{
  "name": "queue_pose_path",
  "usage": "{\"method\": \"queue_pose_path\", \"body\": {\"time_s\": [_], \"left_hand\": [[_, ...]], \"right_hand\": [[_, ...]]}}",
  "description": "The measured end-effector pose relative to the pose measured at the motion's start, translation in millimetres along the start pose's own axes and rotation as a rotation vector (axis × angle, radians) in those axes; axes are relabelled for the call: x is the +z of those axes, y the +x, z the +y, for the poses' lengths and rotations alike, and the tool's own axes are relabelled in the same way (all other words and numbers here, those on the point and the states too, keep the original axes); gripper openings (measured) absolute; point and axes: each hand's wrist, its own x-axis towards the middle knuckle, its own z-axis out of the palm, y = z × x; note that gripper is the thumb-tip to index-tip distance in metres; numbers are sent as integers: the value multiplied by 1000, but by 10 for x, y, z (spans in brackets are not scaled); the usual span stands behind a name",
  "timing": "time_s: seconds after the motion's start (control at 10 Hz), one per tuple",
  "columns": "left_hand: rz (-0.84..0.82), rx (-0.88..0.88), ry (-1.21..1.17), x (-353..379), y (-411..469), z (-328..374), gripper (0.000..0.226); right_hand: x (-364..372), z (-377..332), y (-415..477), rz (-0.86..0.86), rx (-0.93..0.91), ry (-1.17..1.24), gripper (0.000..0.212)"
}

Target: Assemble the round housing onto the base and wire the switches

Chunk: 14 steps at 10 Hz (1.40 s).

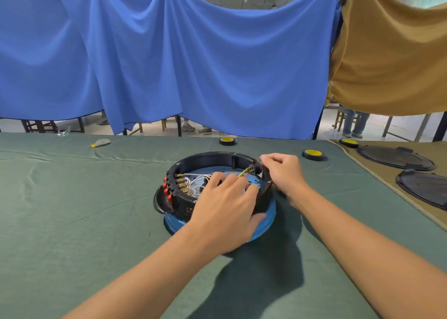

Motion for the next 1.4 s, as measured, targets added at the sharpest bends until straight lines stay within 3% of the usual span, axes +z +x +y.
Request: {"method": "queue_pose_path", "body": {"time_s": [0.1, 0.2, 0.3, 0.4, 0.6, 0.7, 1.4], "left_hand": [[122, 66, 134, 143, -70, 12, 47], [231, 68, 208, 262, 47, 50, 47], [254, 29, 266, 350, 210, 84, 45], [272, 4, 323, 432, 342, 114, 42], [354, 47, 345, 534, 339, 70, 38], [370, 23, 302, 558, 226, 73, 51], [373, 2, 110, 555, 169, 51, 51]], "right_hand": [[-271, 89, -16, 115, -118, -183, 18], [-534, 301, -57, 77, -219, -579, 20], [-615, 451, -168, -66, -252, -851, 29], [-552, 490, -256, -84, -362, -988, 25], [-531, 489, -324, -4, -319, -977, 15], [-523, 508, -419, 35, -323, -958, 15], [-521, 443, -550, 97, -364, -953, 33]]}}
